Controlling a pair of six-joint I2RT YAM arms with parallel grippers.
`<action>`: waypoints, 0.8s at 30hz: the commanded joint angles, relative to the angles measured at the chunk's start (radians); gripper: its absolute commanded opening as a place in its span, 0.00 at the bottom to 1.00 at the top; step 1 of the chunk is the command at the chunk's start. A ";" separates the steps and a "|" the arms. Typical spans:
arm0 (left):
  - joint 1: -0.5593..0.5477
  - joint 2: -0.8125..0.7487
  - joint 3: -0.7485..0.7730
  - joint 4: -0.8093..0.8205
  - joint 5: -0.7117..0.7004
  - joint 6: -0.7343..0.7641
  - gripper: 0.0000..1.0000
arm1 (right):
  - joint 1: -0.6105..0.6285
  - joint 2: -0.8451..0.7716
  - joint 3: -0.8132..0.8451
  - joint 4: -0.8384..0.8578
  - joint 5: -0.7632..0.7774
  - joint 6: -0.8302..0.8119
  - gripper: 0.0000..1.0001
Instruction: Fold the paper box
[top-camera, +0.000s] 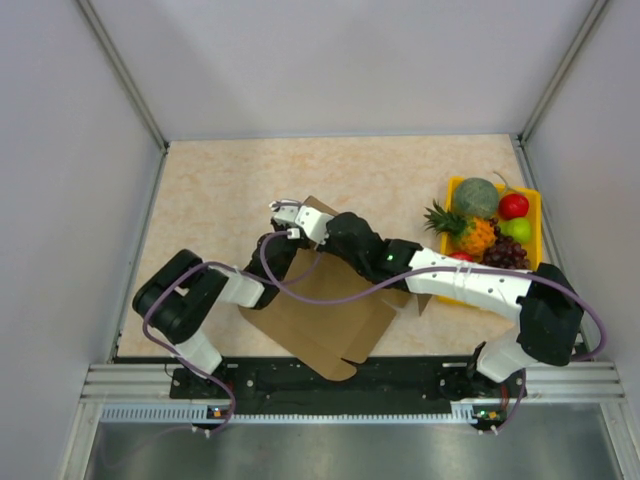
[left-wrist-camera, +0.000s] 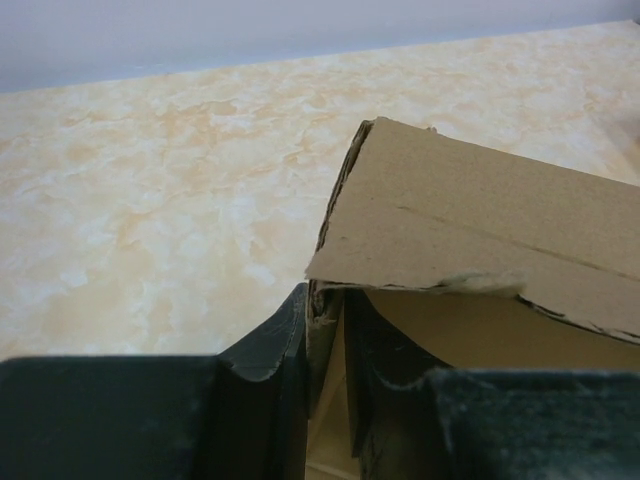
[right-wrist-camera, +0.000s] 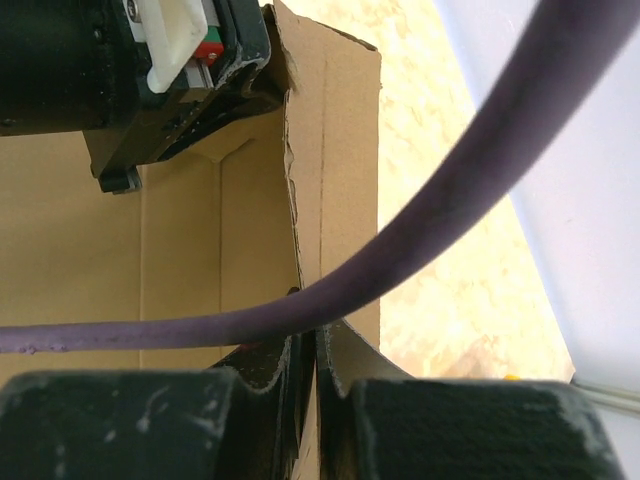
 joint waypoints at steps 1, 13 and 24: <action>-0.003 -0.025 0.074 -0.065 0.019 -0.048 0.19 | 0.023 0.034 -0.015 -0.128 -0.234 0.078 0.02; -0.039 -0.019 -0.001 0.122 -0.019 0.139 0.25 | 0.033 0.042 -0.044 -0.134 -0.146 0.099 0.12; -0.036 -0.185 -0.136 0.104 0.091 0.037 0.48 | 0.009 -0.050 -0.078 -0.117 -0.241 0.199 0.37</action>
